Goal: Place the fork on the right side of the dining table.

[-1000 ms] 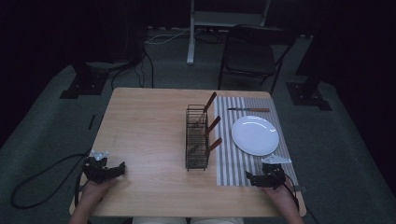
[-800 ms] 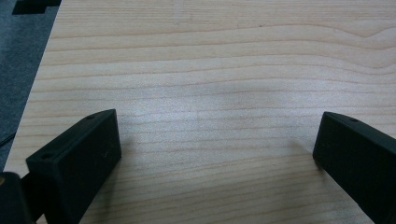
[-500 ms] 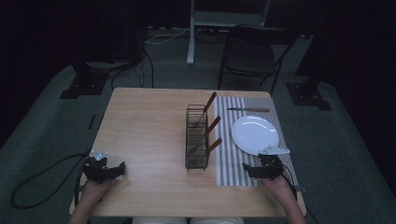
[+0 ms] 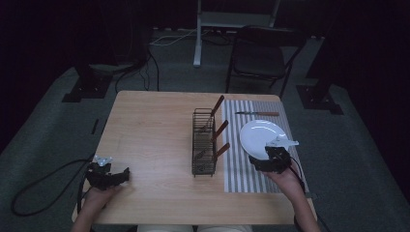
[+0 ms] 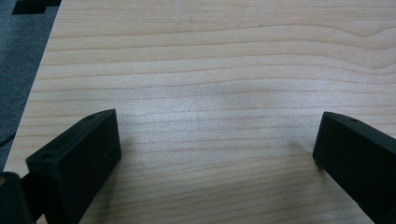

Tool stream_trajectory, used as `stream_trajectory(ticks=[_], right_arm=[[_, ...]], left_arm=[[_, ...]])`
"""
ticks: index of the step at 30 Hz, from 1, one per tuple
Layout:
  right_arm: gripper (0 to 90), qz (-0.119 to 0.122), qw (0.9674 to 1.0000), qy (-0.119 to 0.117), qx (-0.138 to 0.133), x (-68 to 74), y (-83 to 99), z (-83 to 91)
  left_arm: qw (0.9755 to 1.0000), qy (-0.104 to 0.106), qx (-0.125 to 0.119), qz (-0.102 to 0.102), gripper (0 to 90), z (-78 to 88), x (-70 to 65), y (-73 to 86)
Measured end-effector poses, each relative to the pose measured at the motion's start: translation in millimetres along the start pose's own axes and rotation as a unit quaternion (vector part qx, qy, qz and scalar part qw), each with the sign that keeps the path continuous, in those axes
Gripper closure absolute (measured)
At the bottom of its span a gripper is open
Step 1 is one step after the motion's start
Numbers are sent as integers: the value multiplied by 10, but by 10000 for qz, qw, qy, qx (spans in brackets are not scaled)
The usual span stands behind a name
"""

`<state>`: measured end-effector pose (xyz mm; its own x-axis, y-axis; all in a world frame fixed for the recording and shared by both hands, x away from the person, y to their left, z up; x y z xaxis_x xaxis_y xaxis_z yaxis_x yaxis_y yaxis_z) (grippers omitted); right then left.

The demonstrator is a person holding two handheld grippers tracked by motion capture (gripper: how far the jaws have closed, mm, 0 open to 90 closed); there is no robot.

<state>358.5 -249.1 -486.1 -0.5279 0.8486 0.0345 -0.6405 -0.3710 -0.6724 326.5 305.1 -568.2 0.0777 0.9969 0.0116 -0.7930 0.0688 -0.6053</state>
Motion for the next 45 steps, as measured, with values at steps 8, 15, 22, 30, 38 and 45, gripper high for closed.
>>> stream_trajectory(ticks=[8, 15, 22, 30, 38, 45], right_arm=[[181, 84, 9999, -31, -84, 5, -187, -21], [211, 155, 9996, -70, -226, 43, -445, -67], [211, 236, 9992, -74, -299, 52, -710, -85], [212, 285, 9988, -201, -357, 35, -922, -128], [224, 369, 9982, -273, -389, 43, -1119, -203], [231, 326, 9980, -232, -482, 14, -1307, -230]], left_arm=[[10000, 0, -1, 1, 13, 0, 0, 0], [10000, 0, -1, 1, 13, 0, 0, 0], [10000, 0, 0, 0, 13, 0, 0, 0], [10000, 0, 0, 0, 13, 0, 0, 0], [10000, 1, 0, 1, 13, 0, 0, 0], [10000, 1, -1, 0, 13, 0, 0, 0]])
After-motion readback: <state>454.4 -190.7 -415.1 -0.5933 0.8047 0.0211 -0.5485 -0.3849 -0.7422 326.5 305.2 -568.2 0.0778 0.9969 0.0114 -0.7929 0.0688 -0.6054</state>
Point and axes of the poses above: each handheld gripper's, and its own axes: z roughly backward along the jaws, y roughly out of its underside, x roughly to its left, the point moved 3 cm from there along -z, roughly forward along the jaws, and after that the axes turned 6 degrees about x, right-handed, at the moved point
